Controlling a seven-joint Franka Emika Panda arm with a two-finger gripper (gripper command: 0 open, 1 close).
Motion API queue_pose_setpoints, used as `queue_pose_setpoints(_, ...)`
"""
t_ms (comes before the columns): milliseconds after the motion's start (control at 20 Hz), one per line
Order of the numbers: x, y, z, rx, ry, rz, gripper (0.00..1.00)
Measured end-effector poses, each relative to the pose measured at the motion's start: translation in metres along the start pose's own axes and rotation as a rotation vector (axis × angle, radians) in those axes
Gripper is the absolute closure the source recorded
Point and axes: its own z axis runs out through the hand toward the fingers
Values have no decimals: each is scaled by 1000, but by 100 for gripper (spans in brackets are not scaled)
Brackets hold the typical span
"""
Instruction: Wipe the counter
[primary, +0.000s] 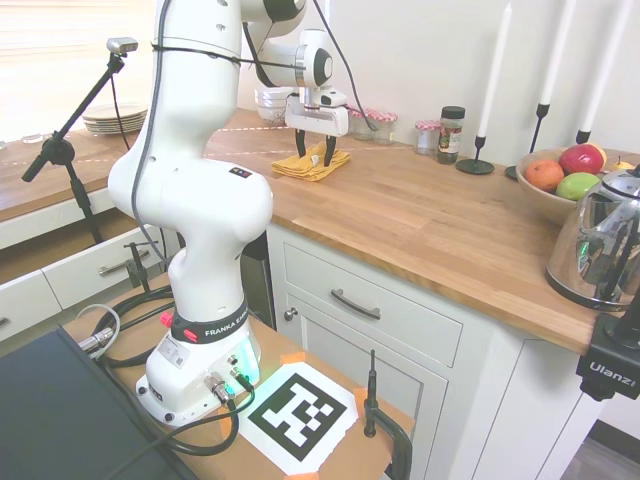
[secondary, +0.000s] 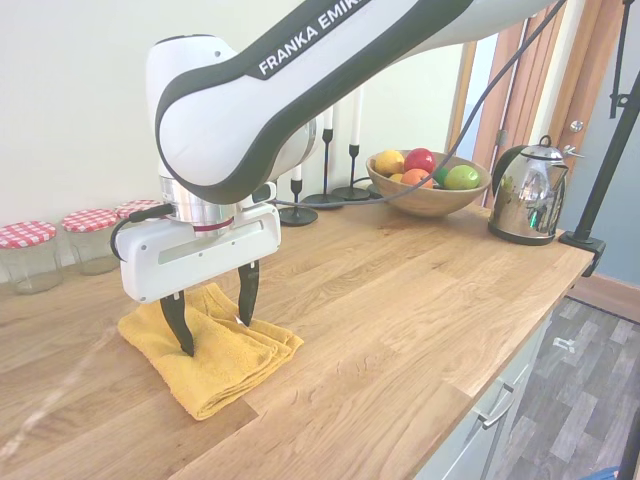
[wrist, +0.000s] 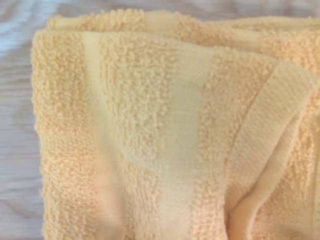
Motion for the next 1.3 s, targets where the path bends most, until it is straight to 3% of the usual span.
queue_pose_setpoints(50, 0, 0, 0, 0, 0, 0, 0)
queue_pose_setpoints(100, 0, 0, 0, 0, 0, 1, 100)
queue_pose_setpoints(1300, 3, 5, 5, 24, 8, 11, 100)
